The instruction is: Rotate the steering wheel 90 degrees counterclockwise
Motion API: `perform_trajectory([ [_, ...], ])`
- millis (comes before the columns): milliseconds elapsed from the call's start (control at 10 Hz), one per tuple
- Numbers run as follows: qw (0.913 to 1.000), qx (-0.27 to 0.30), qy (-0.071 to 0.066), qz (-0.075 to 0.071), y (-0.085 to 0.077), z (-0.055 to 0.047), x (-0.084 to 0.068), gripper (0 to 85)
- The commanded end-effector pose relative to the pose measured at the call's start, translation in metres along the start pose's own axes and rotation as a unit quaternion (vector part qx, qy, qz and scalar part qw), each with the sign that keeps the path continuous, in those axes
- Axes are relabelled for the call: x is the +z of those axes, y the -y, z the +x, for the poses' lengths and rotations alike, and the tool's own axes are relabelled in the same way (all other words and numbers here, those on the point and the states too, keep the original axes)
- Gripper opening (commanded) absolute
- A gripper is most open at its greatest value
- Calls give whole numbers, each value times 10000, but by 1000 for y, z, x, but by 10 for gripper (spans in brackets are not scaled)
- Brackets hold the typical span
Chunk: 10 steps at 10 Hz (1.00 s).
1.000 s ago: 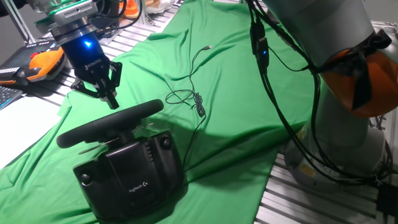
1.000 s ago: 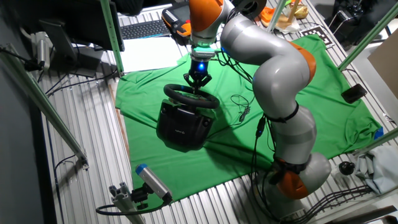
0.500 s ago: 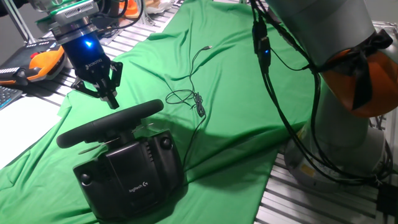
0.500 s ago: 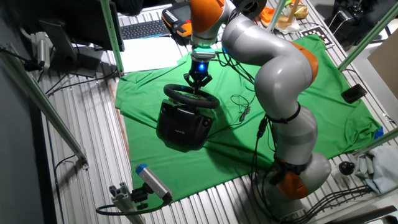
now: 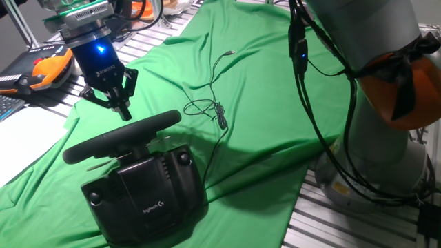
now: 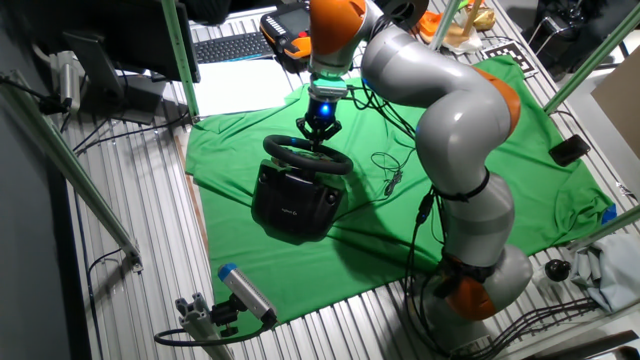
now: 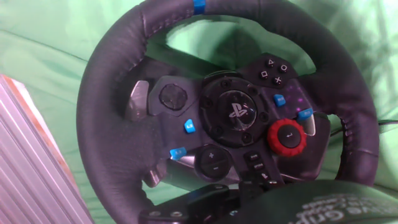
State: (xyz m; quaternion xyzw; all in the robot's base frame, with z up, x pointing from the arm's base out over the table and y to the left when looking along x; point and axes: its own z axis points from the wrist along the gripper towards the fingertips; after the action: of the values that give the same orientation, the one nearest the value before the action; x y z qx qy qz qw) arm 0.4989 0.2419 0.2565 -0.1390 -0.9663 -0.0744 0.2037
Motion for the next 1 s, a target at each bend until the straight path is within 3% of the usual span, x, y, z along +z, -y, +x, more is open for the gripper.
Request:
perform_trajectory([
  [0, 10000, 64, 28, -12, 0, 0, 0, 0],
  [300, 9999, 143, 30, -28, 0, 0, 0, 0],
  [600, 9996, 278, 69, 33, -4, 16, 7, 0],
  [900, 9995, 311, 72, 16, -5, 20, 10, 0],
])
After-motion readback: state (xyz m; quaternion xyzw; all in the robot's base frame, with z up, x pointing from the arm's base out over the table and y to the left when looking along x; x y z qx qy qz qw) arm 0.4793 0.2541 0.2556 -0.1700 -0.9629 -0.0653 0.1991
